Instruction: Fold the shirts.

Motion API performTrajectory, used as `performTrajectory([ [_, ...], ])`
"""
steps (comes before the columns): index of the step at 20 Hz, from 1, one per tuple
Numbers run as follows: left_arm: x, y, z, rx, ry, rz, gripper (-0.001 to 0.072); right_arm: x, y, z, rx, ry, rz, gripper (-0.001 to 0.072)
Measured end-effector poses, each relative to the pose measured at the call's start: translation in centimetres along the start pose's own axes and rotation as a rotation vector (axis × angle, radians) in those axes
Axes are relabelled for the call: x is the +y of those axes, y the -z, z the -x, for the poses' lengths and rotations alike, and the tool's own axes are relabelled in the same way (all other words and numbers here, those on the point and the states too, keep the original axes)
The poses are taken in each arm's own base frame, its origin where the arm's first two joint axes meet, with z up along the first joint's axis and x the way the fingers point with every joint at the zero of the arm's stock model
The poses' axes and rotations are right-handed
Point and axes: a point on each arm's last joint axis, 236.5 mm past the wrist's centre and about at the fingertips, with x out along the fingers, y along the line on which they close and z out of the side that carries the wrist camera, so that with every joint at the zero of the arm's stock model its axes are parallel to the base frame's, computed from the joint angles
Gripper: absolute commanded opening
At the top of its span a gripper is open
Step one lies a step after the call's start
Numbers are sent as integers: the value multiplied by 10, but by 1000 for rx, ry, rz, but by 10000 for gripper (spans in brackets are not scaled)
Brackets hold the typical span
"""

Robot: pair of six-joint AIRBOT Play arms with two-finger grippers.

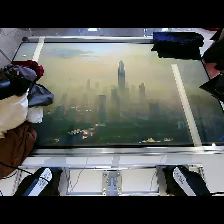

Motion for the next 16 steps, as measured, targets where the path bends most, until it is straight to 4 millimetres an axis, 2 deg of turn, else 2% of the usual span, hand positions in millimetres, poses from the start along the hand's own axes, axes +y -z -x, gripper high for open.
performTrajectory([
  [5, 3, -2, -1, -9, -7, 3, 11, 0, 0, 0, -1, 0, 0, 610],
  [8, 9, -3, -4, -10, -22, 3, 10, 1, -10, 0, -39, -6, -1, 610],
  [10, 24, 1, -8, 8, -74, -20, 20, 3, -21, 1, -86, -14, -1, 610],
  [12, 52, 8, -9, 42, -171, -62, 22, 6, -38, 3, -161, -27, -1, 610],
  [13, 71, 10, -9, 58, -235, -69, 107, 8, -45, 4, -191, -33, -1, 610],
  [15, 116, 14, -4, 77, -384, -57, 552, 9, -57, 6, -242, -41, -1, 612],
  [16, 136, 16, -3, 86, -441, -39, 573, 10, -61, 7, -258, -42, -1, 612],
])
